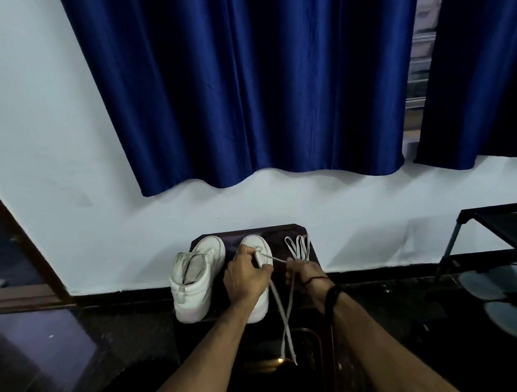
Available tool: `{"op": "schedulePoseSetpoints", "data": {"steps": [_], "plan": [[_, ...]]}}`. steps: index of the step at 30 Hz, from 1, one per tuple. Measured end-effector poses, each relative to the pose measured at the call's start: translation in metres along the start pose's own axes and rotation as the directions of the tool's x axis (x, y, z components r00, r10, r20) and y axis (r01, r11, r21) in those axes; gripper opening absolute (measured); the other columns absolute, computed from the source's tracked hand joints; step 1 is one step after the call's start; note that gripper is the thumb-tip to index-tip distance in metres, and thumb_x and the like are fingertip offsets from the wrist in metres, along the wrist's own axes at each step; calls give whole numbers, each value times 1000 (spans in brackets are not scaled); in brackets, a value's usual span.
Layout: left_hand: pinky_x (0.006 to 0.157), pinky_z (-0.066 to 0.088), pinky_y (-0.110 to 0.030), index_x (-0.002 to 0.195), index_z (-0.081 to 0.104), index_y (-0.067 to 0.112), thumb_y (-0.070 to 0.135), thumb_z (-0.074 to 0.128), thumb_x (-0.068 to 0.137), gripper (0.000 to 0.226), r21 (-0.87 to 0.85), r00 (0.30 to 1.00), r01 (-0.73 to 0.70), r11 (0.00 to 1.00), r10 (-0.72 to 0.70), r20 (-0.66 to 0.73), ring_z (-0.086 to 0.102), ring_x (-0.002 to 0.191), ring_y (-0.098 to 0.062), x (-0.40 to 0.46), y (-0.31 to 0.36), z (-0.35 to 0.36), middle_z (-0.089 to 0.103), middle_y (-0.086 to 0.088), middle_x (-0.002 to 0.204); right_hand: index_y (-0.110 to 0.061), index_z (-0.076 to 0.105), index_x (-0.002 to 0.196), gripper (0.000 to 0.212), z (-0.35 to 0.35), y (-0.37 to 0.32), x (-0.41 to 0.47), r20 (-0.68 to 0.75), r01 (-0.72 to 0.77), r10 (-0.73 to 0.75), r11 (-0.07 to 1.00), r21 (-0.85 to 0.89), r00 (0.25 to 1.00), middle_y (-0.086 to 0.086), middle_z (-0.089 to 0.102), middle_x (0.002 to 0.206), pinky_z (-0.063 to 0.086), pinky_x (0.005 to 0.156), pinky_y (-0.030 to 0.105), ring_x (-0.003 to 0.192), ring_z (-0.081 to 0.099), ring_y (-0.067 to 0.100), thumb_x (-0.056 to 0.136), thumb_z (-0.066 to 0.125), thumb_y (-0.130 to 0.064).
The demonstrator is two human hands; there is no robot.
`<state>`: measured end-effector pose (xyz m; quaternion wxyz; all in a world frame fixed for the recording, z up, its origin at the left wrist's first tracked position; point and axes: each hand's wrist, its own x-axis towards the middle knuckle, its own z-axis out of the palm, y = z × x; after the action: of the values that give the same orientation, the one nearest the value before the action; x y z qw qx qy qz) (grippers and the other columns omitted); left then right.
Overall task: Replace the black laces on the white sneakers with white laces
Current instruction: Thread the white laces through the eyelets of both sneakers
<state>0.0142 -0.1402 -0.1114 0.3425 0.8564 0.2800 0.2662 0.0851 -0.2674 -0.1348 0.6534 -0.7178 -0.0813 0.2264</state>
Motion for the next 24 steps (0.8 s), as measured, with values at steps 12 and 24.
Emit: {"op": "schedulePoseSetpoints", "data": {"steps": [12,24], "plan": [[87,47,-38,98,63,19,52,37,99,43,-261,961,-273,926,277,-23,62,97,-26,-41,54,-3,68,-2,101,-14,54,97,17,-23,-110,-48,270,-11,-175,821,571,947,-2,47,62,33,44,19,47,40,10,100,39,-20],[39,28,-14,78,66,14,24,58,98,24,-396,866,178,901,48,498,59,58,-12,-9,-3,-78,65,-6,73,-9,63,109,25,-5,-76,-27,147,80,-52,978,-191,988,4,55,77,30,43,16,49,43,3,101,45,-24]]}}
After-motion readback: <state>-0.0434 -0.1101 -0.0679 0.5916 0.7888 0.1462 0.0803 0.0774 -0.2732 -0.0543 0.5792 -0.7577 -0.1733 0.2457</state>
